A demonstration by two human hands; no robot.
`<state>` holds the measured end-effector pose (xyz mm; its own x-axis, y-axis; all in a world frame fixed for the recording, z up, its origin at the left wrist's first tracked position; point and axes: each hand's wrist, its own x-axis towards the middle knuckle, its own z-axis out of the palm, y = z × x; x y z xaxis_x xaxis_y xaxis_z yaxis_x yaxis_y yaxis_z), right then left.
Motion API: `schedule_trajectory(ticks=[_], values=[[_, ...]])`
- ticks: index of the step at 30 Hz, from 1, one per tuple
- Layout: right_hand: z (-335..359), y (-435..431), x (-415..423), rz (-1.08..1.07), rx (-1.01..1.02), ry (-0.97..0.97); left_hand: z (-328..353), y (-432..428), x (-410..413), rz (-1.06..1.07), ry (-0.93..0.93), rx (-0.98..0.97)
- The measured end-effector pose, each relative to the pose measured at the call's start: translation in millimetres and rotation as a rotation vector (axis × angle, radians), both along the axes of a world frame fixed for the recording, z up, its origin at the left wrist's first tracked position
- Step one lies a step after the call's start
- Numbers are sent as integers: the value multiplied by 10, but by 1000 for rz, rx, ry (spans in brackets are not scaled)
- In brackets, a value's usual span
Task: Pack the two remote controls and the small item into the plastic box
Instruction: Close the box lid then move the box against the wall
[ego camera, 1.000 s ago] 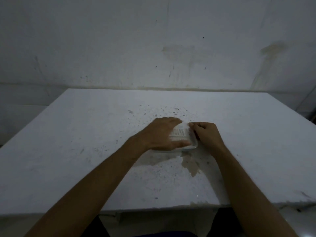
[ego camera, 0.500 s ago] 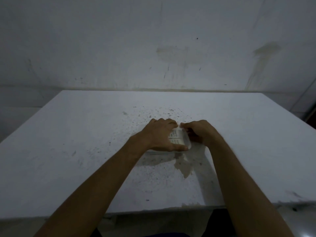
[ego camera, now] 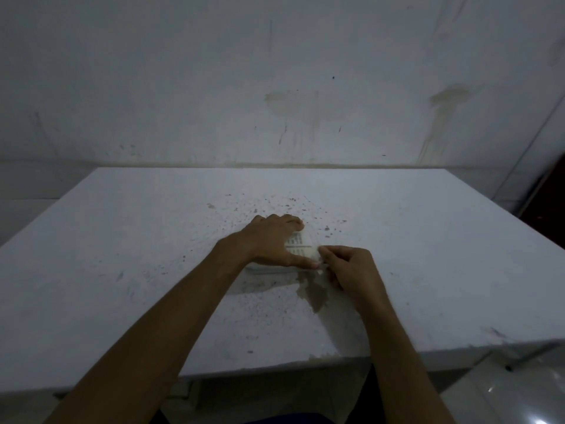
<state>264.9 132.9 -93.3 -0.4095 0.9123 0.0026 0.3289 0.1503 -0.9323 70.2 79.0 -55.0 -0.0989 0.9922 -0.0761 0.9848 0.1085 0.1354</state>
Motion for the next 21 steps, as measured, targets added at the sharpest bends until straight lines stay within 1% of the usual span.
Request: schedule_trajectory(ticks=[2,4,8,14,15,16,18,20,21], values=[[36,7,-11,-2,-3,-20,9,-4,-1,4,-7,1],[92,69,-26,9,-67,-38,0,2,-17,7,-17,6],[193,284,-184,16,-111,-10,-31,-18,-6,15,-49,19],[255,651,-475,38,-393,-29,-29,-2,-38,8,-100,30],[241,650,-478,21,-385,-26,-26,5,-35,11,-106,28],[209,606,-463,-9,-336,-28,-35,4,-28,15,-114,30],[145,444,-405,-46,-161,-32,-34,-5,-21,21,-122,40],[107,264,-306,-16,-28,-49,-14,-27,-6,9,-103,30],[96,190,-243,25,-8,-74,0,-36,0,4,-89,21]])
